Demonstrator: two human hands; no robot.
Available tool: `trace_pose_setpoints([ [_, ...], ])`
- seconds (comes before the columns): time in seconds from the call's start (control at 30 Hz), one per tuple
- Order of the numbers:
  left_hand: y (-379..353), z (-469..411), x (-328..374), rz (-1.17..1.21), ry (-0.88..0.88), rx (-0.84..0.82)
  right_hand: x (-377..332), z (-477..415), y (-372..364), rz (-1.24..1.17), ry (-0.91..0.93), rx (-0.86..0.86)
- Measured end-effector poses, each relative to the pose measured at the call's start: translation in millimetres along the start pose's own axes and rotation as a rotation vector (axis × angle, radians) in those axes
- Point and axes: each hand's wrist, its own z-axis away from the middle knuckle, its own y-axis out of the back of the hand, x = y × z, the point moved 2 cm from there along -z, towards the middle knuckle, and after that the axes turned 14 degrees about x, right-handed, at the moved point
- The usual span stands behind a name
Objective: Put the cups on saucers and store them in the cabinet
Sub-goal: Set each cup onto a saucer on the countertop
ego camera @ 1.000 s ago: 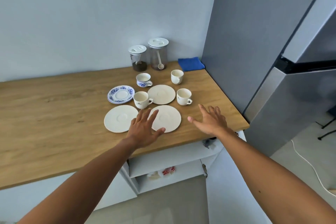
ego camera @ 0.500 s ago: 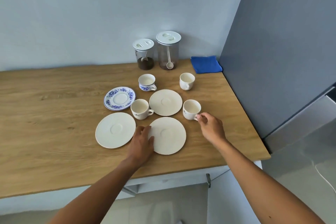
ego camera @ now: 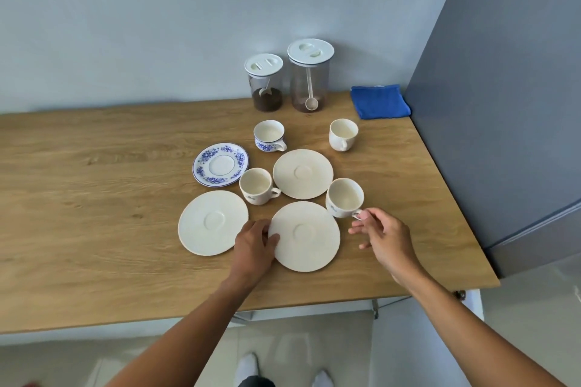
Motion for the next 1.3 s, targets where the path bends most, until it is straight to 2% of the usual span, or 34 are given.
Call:
trace_pose_setpoints([
  [0.17, -0.4, 0.6, -1.3, 0.032, -0.013, 0.020, -7.0, 30.3, -17.5, -0.019, 0.004, -0.101],
  [0.47, 0.1, -2.6, -5.5, 0.076, -0.017, 0.024, -5.1, 41.4, -43.0, 0.088, 0.031, -0.167],
  [0.9, 0.1, -3.6, -6.8, 0.111, -0.031, 0.049, -0.6, 47.9, -40.9, 0.194, 0.124, -0.109],
  [1.17, 6.3, -4.2, -9.1, 0.150, -0.039, 0.023, -2.7, 51.0, -38.4, 0.166, 0.034, -0.109],
  [1.3, 21.6, -6.8, -14.5, 0.172, -0.056, 0.048, -17.0, 35.6, -30.3, 0.283, 0.145, -0.048],
])
